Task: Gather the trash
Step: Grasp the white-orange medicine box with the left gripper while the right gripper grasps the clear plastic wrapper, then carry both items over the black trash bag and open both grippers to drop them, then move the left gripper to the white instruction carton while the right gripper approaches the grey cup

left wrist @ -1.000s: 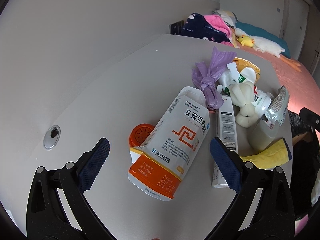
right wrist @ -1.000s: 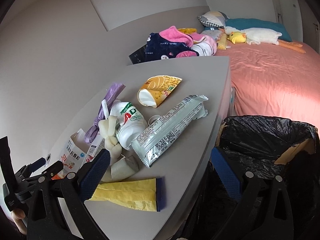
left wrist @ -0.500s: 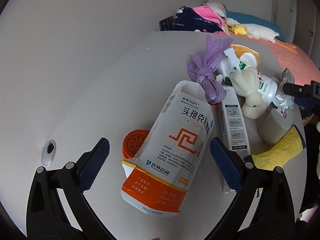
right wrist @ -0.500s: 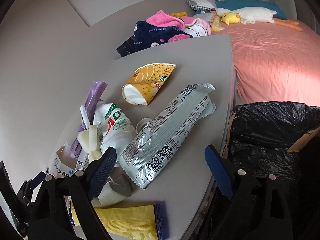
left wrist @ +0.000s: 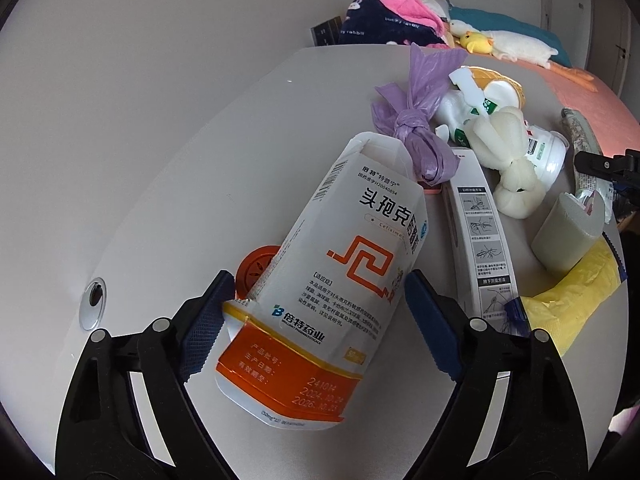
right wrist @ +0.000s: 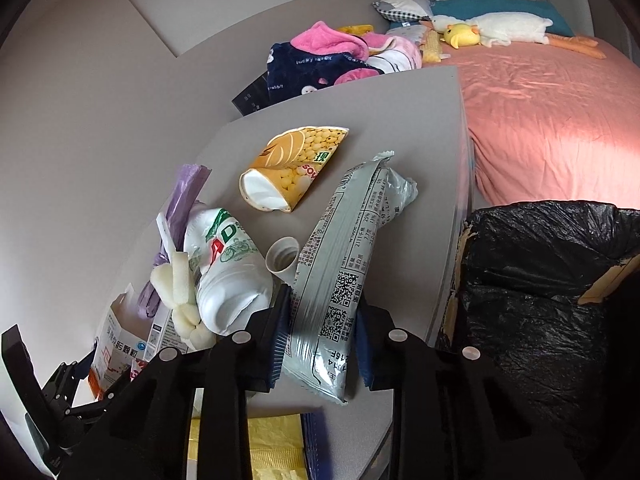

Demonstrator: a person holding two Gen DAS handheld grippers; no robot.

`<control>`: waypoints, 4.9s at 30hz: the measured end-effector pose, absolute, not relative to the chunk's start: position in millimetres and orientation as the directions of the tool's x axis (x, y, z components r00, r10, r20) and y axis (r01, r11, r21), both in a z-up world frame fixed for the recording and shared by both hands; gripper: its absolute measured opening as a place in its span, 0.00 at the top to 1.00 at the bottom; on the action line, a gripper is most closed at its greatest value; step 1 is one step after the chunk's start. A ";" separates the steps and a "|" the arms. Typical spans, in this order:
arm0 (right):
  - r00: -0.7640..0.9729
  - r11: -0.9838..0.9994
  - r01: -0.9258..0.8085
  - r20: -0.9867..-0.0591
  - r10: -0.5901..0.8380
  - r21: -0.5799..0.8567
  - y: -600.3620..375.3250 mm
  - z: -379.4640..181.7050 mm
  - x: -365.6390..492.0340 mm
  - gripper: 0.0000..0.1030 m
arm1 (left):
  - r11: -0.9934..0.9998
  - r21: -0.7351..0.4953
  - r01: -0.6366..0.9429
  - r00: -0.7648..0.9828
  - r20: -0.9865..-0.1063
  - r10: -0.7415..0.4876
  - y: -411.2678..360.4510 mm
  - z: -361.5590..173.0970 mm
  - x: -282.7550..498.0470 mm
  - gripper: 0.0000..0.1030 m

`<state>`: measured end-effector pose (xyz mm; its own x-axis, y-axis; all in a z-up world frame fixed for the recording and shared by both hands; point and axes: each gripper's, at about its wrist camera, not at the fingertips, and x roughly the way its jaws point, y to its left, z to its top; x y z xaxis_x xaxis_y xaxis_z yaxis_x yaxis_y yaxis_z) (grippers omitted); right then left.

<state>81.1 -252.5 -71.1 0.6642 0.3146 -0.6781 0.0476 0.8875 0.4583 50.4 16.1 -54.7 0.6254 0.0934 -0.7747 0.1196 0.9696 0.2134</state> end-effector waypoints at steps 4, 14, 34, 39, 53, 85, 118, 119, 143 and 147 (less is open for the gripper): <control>0.674 0.891 0.040 -0.670 0.310 0.452 -251.5 -65.4 76.8 0.71 | 0.970 0.218 0.105 0.634 -0.766 0.104 19.6 -53.2 49.4 0.33; 0.694 0.898 0.028 -0.654 0.299 0.440 -254.0 -51.8 64.1 0.71 | 0.993 0.107 0.048 0.675 -0.736 0.047 39.2 -30.6 43.2 0.51; 0.746 0.913 0.011 -0.611 0.264 0.408 -272.7 -14.9 18.1 0.71 | 0.988 0.091 0.122 0.764 -0.645 -0.035 -1.6 22.9 9.3 0.53; 0.755 0.919 0.007 -0.605 0.255 0.395 -281.9 -8.1 6.4 0.71 | 0.983 0.078 0.165 0.762 -0.643 -0.077 -26.5 26.7 2.7 0.53; 0.783 0.923 0.060 -0.591 0.193 0.381 -326.5 -0.2 -21.5 0.71 | 0.957 0.050 0.287 0.730 -0.658 -0.184 -91.8 23.1 -5.0 0.52; 0.757 0.882 0.388 -0.638 -0.141 0.266 -441.5 -7.1 -66.1 0.28 | 0.745 0.039 0.666 0.508 -0.756 -0.414 -241.1 -18.0 -31.1 0.06; 0.744 0.962 0.172 -0.668 0.015 0.213 -343.5 -13.4 -29.0 0.28 | 0.884 0.066 0.462 0.600 -0.758 -0.257 -126.6 -13.7 -13.7 0.06; 0.743 0.963 0.166 -0.669 0.019 0.212 -340.4 -14.2 -28.3 0.28 | 0.889 0.066 0.454 0.602 -0.758 -0.251 -122.2 -13.8 -12.9 0.06; 0.716 0.980 -0.016 -0.681 0.151 0.200 -262.4 -30.6 -2.4 0.28 | 0.967 -0.011 0.254 0.549 -0.822 -0.153 -34.3 -45.3 48.7 0.28; 0.715 0.978 -0.040 -0.678 0.171 0.205 -254.6 -32.4 1.1 0.28 | 0.969 -0.029 0.244 0.526 -0.836 -0.157 -30.4 -52.5 60.6 0.32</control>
<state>1.1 -254.6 -32.4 0.7146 0.1713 -0.6783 -0.0396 0.9779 0.2052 60.6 -30.4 -52.5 0.5262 -0.1571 -0.8357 0.2441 0.9693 -0.0286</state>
